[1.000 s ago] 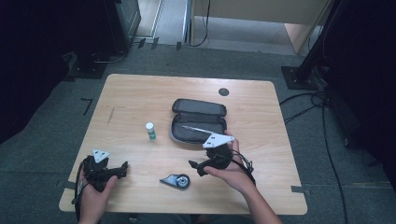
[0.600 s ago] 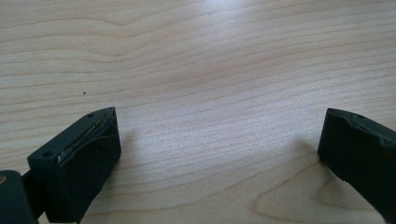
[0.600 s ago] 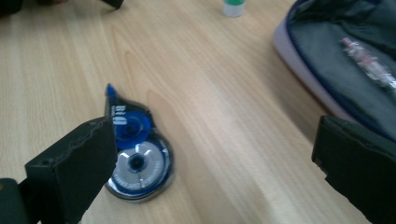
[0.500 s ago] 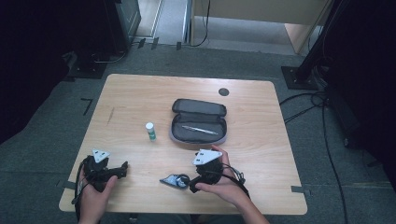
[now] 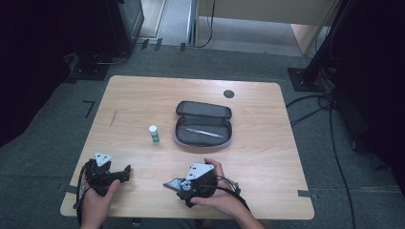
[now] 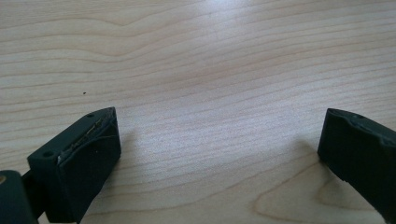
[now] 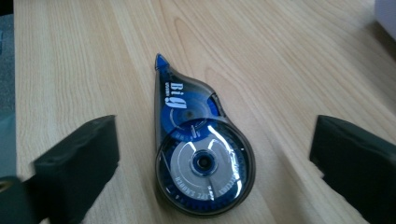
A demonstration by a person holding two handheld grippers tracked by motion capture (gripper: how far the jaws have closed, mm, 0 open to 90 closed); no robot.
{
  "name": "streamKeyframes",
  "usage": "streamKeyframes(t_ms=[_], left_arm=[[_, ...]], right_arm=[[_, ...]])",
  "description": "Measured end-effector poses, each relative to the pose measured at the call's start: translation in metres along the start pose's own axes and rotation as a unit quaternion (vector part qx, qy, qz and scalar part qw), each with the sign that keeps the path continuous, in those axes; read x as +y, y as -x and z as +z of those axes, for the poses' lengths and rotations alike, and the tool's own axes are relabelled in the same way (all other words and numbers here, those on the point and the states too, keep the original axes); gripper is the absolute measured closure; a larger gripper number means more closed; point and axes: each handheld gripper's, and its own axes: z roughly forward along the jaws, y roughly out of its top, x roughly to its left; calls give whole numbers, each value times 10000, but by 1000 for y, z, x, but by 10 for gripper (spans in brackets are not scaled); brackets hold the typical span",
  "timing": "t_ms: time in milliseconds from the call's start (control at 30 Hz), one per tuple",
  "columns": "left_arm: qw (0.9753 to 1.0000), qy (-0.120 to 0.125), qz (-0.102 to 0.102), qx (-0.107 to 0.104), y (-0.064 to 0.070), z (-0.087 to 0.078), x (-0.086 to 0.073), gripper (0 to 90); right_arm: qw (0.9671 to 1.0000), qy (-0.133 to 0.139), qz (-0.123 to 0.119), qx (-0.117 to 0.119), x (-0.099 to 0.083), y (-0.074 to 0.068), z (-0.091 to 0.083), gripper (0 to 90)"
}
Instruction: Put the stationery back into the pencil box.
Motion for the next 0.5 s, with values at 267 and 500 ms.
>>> streamKeyframes(t_ms=[267,500], left_arm=[[10000,-1,7,-14,0,0,0,0],[10000,-3,16,-16,0,0,0,0]], right_arm=[[9999,-84,-140,8,-9,-4,6,157],[9997,154,-160,33,-14,-3,3,332]])
